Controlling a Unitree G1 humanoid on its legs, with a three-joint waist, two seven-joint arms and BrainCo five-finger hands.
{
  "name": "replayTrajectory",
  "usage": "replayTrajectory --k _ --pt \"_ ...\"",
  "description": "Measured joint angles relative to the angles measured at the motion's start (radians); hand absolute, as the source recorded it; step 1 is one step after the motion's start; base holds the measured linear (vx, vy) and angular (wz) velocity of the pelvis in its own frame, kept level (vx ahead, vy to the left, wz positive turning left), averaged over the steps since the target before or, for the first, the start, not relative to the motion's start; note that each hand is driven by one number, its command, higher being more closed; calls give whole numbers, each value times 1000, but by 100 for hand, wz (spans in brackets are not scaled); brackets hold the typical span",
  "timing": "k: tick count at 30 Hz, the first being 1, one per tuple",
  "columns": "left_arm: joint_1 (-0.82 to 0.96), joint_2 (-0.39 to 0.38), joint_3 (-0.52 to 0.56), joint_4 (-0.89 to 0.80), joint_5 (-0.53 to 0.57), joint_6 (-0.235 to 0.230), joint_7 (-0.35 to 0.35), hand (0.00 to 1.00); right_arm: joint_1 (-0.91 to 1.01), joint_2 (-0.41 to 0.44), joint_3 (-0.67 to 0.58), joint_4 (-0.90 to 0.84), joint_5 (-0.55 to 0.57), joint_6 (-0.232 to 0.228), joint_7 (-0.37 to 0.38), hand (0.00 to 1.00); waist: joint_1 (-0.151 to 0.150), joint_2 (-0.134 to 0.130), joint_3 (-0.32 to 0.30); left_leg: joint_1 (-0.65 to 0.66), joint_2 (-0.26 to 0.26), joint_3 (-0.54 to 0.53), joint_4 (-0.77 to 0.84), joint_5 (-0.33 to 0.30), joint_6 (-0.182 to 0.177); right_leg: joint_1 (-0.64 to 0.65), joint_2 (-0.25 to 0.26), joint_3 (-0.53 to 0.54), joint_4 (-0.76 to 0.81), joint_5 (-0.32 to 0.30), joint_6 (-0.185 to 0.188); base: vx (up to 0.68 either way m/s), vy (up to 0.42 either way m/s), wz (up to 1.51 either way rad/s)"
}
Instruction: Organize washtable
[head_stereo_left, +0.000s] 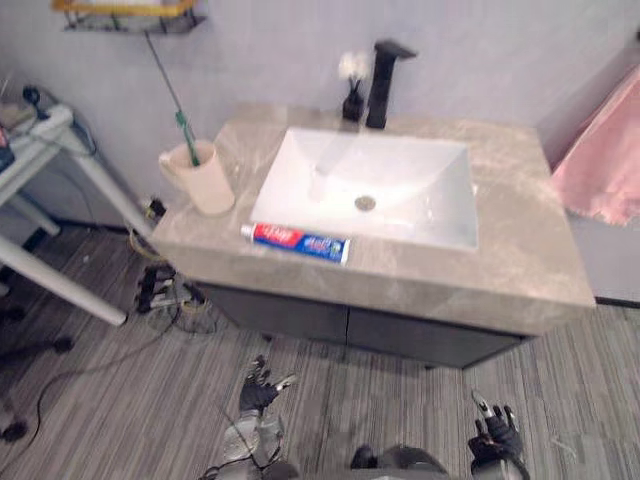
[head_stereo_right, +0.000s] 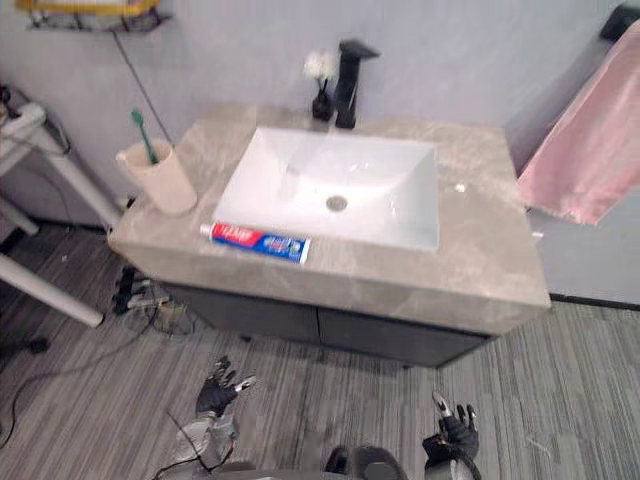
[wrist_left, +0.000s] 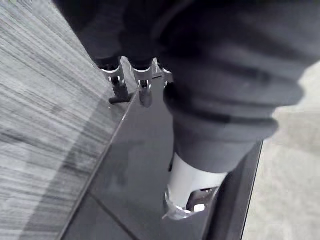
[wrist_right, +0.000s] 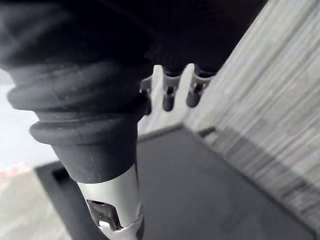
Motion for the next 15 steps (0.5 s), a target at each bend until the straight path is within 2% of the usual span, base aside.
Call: replayTrajectory --k 1,3,4,5,6,7,8,9,10,11,12,13,14,15 --pt "18 0 18 1 -16 1 9 0 -16 0 23 0 4 0 1 0 18 -3 1 -77 -9 -48 -115 -14 5 41 -3 52 -24 6 11 393 96 -127" --pt "39 -2 30 2 -32 1 10 0 -19 0 30 0 4 0 1 0 34 -10 2 -115 -35 -84 -299 -12 -5 76 -21 95 -47 12 59 410 157 -111" --pt "48 -3 36 7 -48 1 12 0 -15 0 22 -2 4 -1 0 0 35 -16 3 -118 -74 -106 -518 36 -39 105 -37 118 -53 -1 119 307 162 -65" --pt "47 -3 36 11 -49 1 14 0 -15 1 17 -3 3 -1 0 0 32 -14 2 -117 -85 -112 -570 68 -39 109 -38 122 -53 -5 127 351 236 -72" --pt "43 2 44 31 -57 0 24 0 -3 -1 14 15 3 5 -6 0 37 -31 -9 -88 -124 -131 -626 140 -82 124 -58 146 -50 -16 156 341 255 -18" --pt "27 2 54 42 -66 -5 29 0 12 -1 11 13 -3 3 -8 0 22 -65 -22 -51 -149 -120 -706 159 -66 112 -92 146 -30 29 204 412 304 -15" --pt "23 0 52 45 -66 -7 29 0 17 -1 9 14 -7 1 -10 0 22 -70 -26 -33 -151 -112 -741 170 -64 101 -96 149 -12 52 206 408 282 -2" --pt "18 -1 47 62 -67 -5 34 0 18 -2 4 16 -9 -1 -13 0 29 -59 -21 -3 -141 -99 -784 179 -63 67 -91 160 45 87 197 270 214 -37" --pt "16 -1 52 100 -68 -4 40 0 21 -10 4 34 -31 -2 -13 0 31 -43 -19 44 -121 -77 -831 185 -67 50 -84 180 26 45 193 226 188 -45" --pt "17 -1 59 112 -69 0 50 0 21 -10 5 47 -45 -2 -13 0 31 -38 -21 68 -117 -68 -858 189 -69 56 -75 182 -32 32 189 173 108 -39" --pt "18 2 84 145 -70 4 56 0 23 -6 5 79 -63 -2 -15 0 33 -36 -23 109 -122 -48 -906 201 -71 70 -73 183 -173 56 189 151 12 -23" --pt "15 17 92 173 -70 3 57 0 23 -6 3 118 -85 0 -16 0 33 -49 -28 132 -152 -29 -939 206 -77 59 -92 190 -256 176 192 156 -27 -9" --pt "14 29 94 187 -70 4 57 0 24 -4 0 140 -95 2 -16 0 31 -72 -34 146 -174 -28 -955 207 -79 48 -114 197 -247 226 223 163 -64 7" --pt "8 33 92 223 -70 3 53 0 26 -1 -22 175 -109 4 -16 0 33 -61 -40 174 -185 -29 -984 216 -87 62 -131 206 -235 206 249 161 -62 4"
